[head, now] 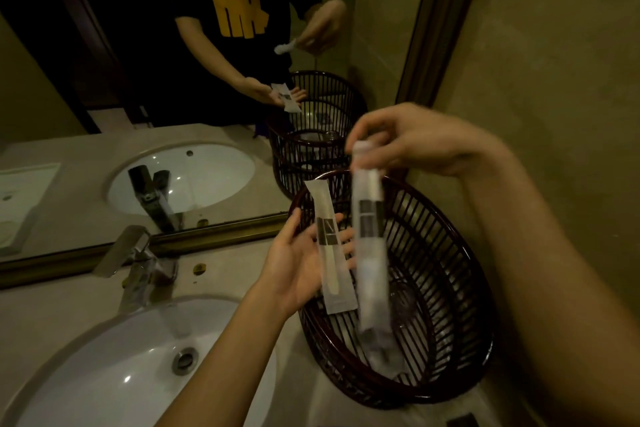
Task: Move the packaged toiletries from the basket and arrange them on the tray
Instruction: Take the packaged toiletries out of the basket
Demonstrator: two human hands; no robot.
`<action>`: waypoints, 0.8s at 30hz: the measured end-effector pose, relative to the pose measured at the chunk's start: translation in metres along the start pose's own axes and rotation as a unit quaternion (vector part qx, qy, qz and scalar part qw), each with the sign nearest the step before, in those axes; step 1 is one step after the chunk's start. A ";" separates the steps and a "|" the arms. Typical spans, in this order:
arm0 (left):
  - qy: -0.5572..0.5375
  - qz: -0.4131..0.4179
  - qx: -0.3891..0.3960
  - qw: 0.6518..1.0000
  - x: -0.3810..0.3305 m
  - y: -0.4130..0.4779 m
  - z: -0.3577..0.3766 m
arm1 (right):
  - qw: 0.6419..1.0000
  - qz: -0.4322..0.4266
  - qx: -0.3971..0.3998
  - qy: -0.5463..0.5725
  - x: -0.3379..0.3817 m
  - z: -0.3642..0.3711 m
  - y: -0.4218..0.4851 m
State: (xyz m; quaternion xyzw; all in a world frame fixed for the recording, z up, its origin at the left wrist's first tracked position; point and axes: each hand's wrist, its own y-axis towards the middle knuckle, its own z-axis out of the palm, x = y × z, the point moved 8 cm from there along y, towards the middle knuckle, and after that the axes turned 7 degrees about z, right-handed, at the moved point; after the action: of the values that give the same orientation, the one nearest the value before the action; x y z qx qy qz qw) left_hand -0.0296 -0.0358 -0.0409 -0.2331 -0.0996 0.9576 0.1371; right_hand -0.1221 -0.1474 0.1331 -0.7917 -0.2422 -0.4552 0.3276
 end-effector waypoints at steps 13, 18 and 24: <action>-0.036 -0.014 0.050 0.998 -0.002 -0.006 0.008 | 0.996 0.012 -0.090 -0.014 -0.040 0.060 0.083; -0.021 0.017 0.029 0.999 -0.003 -0.003 0.005 | 0.950 0.027 -0.310 -0.010 -0.087 0.003 0.075; -0.037 0.025 0.050 0.998 -0.004 0.001 0.003 | 0.916 0.256 -0.011 -0.309 -0.199 0.096 0.053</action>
State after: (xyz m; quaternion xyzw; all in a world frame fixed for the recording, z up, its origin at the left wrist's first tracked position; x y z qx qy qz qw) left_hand -0.0276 -0.0381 -0.0370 -0.1926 -0.0504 0.9725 0.1209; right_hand -0.1249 -0.1292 -0.0931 -0.9314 -0.1151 -0.0908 0.3332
